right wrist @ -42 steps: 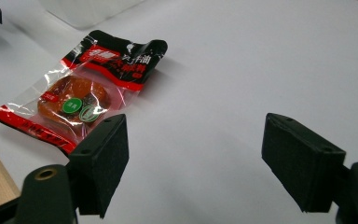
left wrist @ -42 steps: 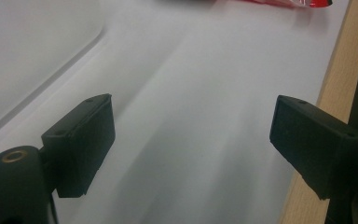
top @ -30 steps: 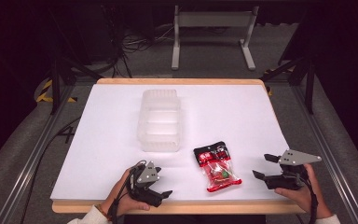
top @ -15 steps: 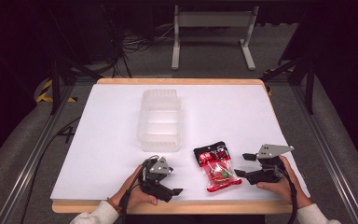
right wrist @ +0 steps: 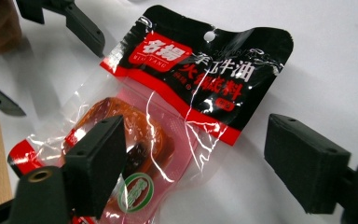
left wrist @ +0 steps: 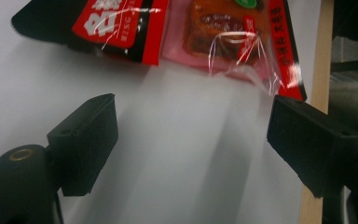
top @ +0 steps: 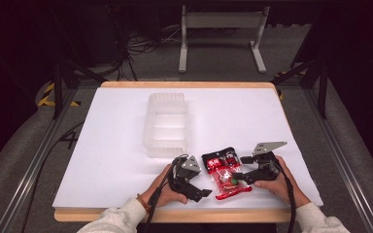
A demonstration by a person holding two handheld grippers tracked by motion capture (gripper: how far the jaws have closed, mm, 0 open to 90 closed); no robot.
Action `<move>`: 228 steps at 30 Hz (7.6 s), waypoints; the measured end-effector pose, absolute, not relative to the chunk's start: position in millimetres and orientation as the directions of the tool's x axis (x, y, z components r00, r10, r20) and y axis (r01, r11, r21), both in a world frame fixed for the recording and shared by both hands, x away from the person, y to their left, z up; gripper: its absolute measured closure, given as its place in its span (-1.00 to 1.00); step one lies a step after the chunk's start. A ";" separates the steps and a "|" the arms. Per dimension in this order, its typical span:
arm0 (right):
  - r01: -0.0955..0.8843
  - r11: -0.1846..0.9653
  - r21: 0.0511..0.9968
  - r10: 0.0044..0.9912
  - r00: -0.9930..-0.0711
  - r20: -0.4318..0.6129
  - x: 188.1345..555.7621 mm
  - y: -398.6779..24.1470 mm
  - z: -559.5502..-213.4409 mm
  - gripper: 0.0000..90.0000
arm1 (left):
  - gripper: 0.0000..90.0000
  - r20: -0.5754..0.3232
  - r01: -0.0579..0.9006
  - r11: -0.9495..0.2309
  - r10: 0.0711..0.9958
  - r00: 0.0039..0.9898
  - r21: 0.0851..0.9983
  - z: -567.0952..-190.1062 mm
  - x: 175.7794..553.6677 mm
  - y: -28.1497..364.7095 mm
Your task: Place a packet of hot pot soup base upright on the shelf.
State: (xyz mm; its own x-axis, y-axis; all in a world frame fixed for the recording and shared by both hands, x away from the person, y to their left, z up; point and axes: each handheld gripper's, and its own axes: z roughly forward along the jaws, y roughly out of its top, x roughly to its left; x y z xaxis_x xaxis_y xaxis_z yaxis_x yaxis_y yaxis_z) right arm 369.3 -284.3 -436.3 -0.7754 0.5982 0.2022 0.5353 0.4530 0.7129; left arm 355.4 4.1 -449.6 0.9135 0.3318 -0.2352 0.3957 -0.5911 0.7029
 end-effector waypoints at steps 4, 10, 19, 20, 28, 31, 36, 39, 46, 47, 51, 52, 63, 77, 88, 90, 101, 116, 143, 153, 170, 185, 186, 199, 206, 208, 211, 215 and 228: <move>0.574 0.434 0.695 0.562 -0.775 0.289 376.1 -280.3 -442.1 -0.55 | -0.60 -0.262 0.407 -0.583 0.320 0.910 0.703 -449.7 362.2 -8.2; 0.586 0.403 0.703 0.546 -0.771 0.329 377.7 -278.6 -442.7 -0.29 | -0.47 -0.301 0.439 -0.546 0.327 0.896 0.714 -448.5 370.2 -14.8; 0.532 0.326 0.782 0.560 -0.775 0.294 367.0 -287.5 -427.8 0.70 | 0.11 -0.292 0.429 -0.466 0.339 0.894 0.774 -436.4 369.4 -5.4; 0.519 0.329 0.789 0.559 -0.781 0.280 365.0 -287.6 -425.5 0.74 | 0.20 -0.292 0.429 -0.466 0.339 0.894 0.774 -436.4 369.4 -5.4; 0.434 0.303 0.849 0.531 -0.816 0.227 347.5 -290.4 -404.8 0.90 | 0.75 -0.220 0.347 -0.404 0.327 0.919 0.847 -413.7 362.1 6.8; 0.393 0.310 0.865 0.523 -0.831 0.191 339.8 -288.7 -396.8 0.95 | 0.86 -0.201 0.324 -0.401 0.321 0.926 0.857 -407.0 360.4 9.7; 0.352 0.314 0.882 0.523 -0.839 0.149 331.2 -285.5 -387.5 1.00 | 0.97 -0.154 0.280 -0.406 0.316 0.936 0.870 -398.8 357.8 11.8; 0.332 0.318 0.888 0.522 -0.843 0.128 328.2 -284.1 -384.1 1.00 | 0.97 -0.136 0.265 -0.410 0.316 0.939 0.873 -393.9 357.4 13.0; 0.266 0.353 0.897 0.535 -0.844 0.040 321.8 -275.5 -376.5 0.99 | 0.97 -0.097 0.238 -0.417 0.331 0.939 0.877 -386.5 359.7 14.3; 0.260 0.353 0.899 0.539 -0.841 0.032 321.5 -274.5 -376.0 0.99 | 0.97 -0.093 0.235 -0.416 0.333 0.938 0.878 -385.1 359.9 14.5; 0.245 0.354 0.903 0.545 -0.838 0.014 320.8 -273.1 -372.8 0.99 | 0.96 -0.069 0.216 -0.422 0.337 0.939 0.880 -381.3 359.7 13.7; 0.245 0.354 0.903 0.545 -0.838 0.014 320.8 -273.1 -372.8 0.99 | 0.96 -0.069 0.216 -0.422 0.337 0.939 0.880 -381.3 359.7 13.7; 0.205 0.359 0.910 0.561 -0.827 -0.035 327.9 -267.2 -356.7 0.99 | 0.96 -0.018 0.181 -0.428 0.356 0.934 0.885 -361.8 371.6 14.1; 0.153 0.359 0.921 0.577 -0.812 -0.090 362.6 -241.1 -324.1 0.99 | 0.96 0.016 0.173 -0.400 0.427 0.904 0.900 -331.0 405.4 34.8; 0.126 0.363 0.923 0.583 -0.803 -0.120 410.3 -199.9 -301.0 0.99 | 0.97 0.028 0.184 -0.350 0.521 0.853 0.918 -312.0 437.3 69.1; 0.120 0.355 0.927 0.580 -0.806 -0.117 418.1 -194.3 -297.7 0.99 | 0.98 0.024 0.190 -0.339 0.537 0.843 0.921 -308.8 442.4 73.4; 0.102 0.355 0.929 0.589 -0.796 -0.138 465.4 -156.9 -289.2 0.99 | 0.97 0.012 0.224 -0.298 0.625 0.781 0.928 -300.4 485.4 100.6; 0.137 0.361 0.922 0.615 -0.779 -0.125 521.1 -111.0 -307.6 0.99 | 0.96 0.005 0.277 -0.272 0.722 0.691 0.921 -317.7 530.2 123.0; 0.222 0.373 0.901 0.675 -0.731 -0.100 552.4 -89.7 -354.3 0.97 | 0.89 -0.026 0.353 -0.284 0.746 0.665 0.892 -359.1 551.6 131.8; 0.260 0.390 0.883 0.660 -0.748 -0.071 547.5 -90.4 -368.9 0.95 | 0.93 -0.033 0.382 -0.300 0.748 0.663 0.874 -369.7 542.3 131.9; 0.291 0.394 0.872 0.652 -0.757 -0.042 539.8 -89.6 -380.5 0.92 | 0.92 0.001 0.400 -0.359 0.745 0.667 0.843 -378.5 526.0 134.8; 0.283 0.417 0.864 0.650 -0.757 -0.066 532.0 -91.5 -376.9 0.74 | 0.76 -0.003 0.415 -0.360 0.753 0.658 0.835 -382.1 518.3 143.1; 0.281 0.415 0.866 0.656 -0.752 -0.070 531.2 -92.2 -376.4 0.65 | 0.72 0.000 0.417 -0.362 0.755 0.656 0.834 -381.3 517.5 142.9; 0.271 0.415 0.868 0.662 -0.745 -0.084 523.1 -104.7 -371.8 0.62 | 0.48 0.048 0.361 -0.363 0.759 0.649 0.859 -371.4 496.5 149.0; 0.262 0.414 0.872 0.674 -0.732 -0.100 518.3 -117.7 -367.6 0.64 | 0.39 0.069 0.356 -0.369 0.771 0.633 0.859 -365.8 487.5 161.0; 0.259 0.418 0.871 0.672 -0.733 -0.104 517.2 -120.3 -366.6 0.64 | 0.39 0.063 0.350 -0.361 0.768 0.637 0.865 -363.4 484.2 165.2; 0.253 0.430 0.867 0.669 -0.734 -0.118 515.1 -123.4 -365.7 0.65 | 0.37 0.070 0.349 -0.371 0.765 0.640 0.861 -362.4 481.7 166.2; 0.249 0.438 0.864 0.674 -0.727 -0.132 512.2 -128.4 -364.5 0.65 | 0.30 0.102 0.336 -0.402 0.756 0.646 0.852 -362.4 473.0 167.5; 0.229 0.506 0.832 0.660 -0.724 -0.202 502.7 -145.1 -354.6 0.61 | -0.12 0.159 0.294 -0.436 0.745 0.648 0.851 -357.4 441.1 178.3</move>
